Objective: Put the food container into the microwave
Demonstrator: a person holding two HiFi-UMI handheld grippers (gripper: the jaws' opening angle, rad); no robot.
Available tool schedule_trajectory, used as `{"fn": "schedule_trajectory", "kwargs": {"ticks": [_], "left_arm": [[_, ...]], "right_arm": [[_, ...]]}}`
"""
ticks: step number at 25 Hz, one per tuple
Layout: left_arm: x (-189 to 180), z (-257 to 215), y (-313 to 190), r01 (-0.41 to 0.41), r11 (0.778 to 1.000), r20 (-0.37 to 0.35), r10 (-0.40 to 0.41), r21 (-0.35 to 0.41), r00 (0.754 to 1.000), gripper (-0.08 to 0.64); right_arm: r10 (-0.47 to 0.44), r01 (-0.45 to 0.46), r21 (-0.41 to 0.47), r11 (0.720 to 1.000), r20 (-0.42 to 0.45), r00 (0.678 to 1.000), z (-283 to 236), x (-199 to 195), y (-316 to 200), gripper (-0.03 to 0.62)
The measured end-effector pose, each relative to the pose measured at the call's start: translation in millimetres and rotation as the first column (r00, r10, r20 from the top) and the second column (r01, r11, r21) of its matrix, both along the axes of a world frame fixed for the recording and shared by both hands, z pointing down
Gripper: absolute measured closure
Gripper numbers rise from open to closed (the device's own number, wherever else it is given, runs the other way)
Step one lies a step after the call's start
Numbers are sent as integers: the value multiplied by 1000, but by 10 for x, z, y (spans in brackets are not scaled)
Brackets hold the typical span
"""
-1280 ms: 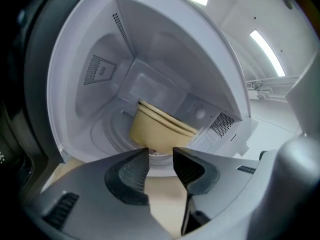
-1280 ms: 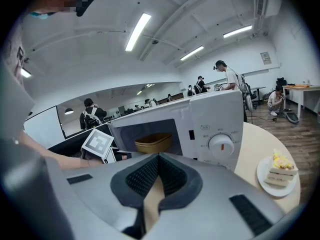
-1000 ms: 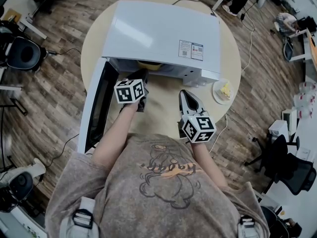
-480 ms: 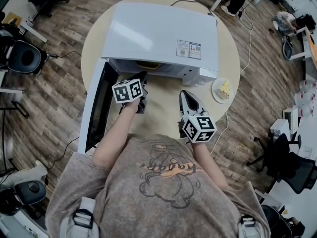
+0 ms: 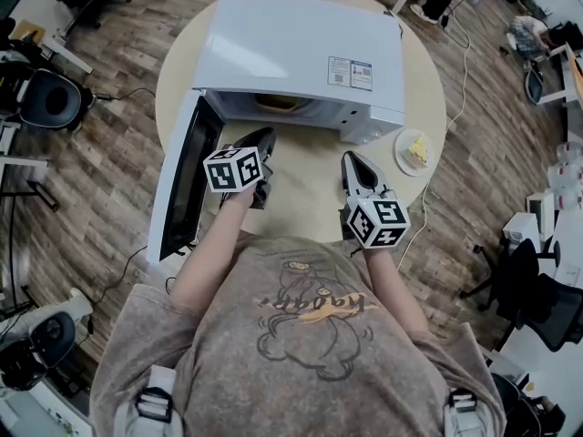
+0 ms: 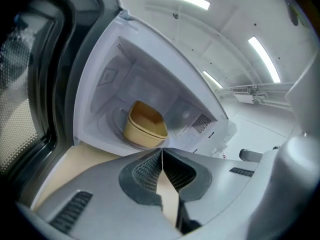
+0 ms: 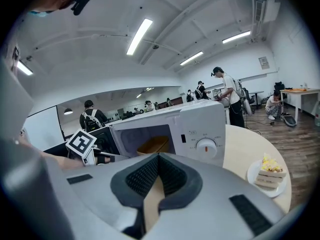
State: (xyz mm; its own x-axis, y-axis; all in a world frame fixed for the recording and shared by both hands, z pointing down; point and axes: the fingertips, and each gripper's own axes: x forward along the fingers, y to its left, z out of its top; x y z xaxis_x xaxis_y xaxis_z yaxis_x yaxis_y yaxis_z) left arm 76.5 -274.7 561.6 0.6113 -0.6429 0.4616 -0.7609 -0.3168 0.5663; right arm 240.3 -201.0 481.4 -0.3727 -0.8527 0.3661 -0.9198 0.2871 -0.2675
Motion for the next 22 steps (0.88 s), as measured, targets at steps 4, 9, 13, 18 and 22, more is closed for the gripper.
{"fn": "schedule_trajectory", "kwargs": {"ticks": [4,9,13,18,22], "left_arm": [[32,-275,83,-29,997,1,29,65,1000,528],[56,-594,268,-73,986,30,69,147,997,526],[12,-851,416,-73,977,32,68,203,997,526],[-48,-1230,579,-108,952,38,102,288,994,526],[-4,-1468,721,-173,910,86,151,376,985,526]], "right_arm": [[-20,20,-2,1000,-13,1000,-29,37,56,594],[-50,51,14,999,-40,998,-97,58,122,594],[-59,62,42,997,-56,997,-210,65,156,594],[-81,88,92,992,-74,994,-382,-31,192,594],[-99,112,134,985,-99,990,-546,-57,246,594]]}}
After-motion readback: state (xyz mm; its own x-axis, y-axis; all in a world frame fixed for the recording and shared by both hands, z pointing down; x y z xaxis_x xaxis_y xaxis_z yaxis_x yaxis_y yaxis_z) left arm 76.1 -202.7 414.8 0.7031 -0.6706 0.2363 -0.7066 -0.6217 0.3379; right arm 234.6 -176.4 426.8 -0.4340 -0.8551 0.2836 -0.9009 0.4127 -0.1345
